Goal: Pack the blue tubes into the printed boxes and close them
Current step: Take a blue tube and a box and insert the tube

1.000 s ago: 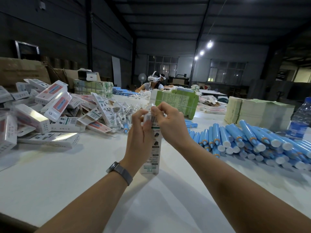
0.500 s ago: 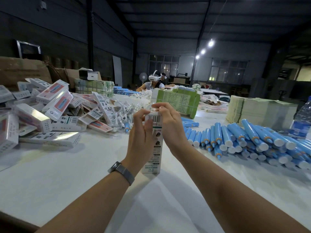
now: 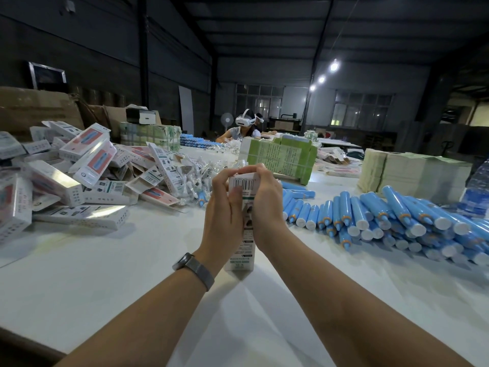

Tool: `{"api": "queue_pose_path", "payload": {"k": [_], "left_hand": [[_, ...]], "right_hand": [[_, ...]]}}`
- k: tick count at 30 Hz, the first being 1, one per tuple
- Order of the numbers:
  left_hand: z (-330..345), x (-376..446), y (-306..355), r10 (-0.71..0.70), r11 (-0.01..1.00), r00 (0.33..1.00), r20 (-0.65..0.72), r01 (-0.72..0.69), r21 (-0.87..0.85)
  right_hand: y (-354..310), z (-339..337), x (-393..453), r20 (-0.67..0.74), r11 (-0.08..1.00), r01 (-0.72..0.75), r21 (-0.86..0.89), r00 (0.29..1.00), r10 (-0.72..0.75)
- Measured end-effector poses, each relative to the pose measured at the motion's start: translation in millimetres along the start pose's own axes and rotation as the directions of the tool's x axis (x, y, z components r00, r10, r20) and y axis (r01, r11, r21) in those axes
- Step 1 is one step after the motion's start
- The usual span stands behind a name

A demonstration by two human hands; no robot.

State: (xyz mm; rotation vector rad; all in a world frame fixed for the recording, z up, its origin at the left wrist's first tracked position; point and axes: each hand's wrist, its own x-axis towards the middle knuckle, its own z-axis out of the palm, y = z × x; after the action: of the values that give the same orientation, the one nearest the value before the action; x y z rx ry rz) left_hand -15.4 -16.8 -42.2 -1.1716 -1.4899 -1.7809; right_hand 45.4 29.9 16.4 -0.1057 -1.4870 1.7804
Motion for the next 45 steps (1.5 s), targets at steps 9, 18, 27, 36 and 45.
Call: {"api": "queue_pose_path", "payload": {"k": [9, 18, 27, 36, 45], "left_hand": [[3, -2, -1, -0.081, 0.975, 0.997, 0.005, 0.081, -0.208], [3, -2, 5, -0.087, 0.979, 0.996, 0.034, 0.092, -0.183], [1, -1, 6, -0.110, 0.984, 0.993, 0.051, 0.116, -0.139], [-5, 1, 4, -0.082, 0.996, 0.996, 0.043, 0.083, -0.016], [-8, 7, 4, -0.038, 0.992, 0.999, -0.008, 0.039, 0.122]], "right_hand": [[5, 2, 2, 0.040, 0.986, 0.089, -0.140, 0.996, -0.084], [8, -1, 1, 0.017, 0.983, 0.113, -0.147, 0.994, -0.111], [3, 5, -2, -0.042, 0.977, -0.007, -0.213, 0.999, -0.002], [3, 5, 3, -0.075, 0.961, 0.077, -0.265, 0.992, -0.101], [8, 3, 8, -0.051, 0.950, 0.120, -0.287, 0.989, -0.140]]}}
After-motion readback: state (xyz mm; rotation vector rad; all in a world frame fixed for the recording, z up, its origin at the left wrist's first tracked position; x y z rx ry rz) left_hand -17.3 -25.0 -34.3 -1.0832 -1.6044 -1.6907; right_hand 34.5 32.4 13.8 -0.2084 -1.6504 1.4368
